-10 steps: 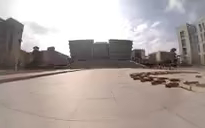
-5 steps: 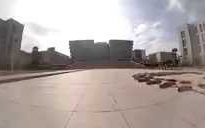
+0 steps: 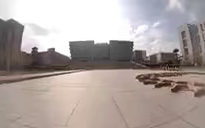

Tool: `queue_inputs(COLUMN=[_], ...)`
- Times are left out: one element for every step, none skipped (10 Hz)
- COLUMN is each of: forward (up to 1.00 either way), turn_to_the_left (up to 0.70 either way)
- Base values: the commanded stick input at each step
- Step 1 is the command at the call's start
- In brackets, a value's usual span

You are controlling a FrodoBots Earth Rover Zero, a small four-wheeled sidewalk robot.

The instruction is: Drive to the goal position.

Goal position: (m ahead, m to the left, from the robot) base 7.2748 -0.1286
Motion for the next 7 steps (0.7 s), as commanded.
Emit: queue_inputs(forward=[0.58,0.58,0.58,0.58,0.60,0.64,0.82], turn_to_the_left=[0.00,0.00,0.00,0.00,0.00,0.00,0.00])
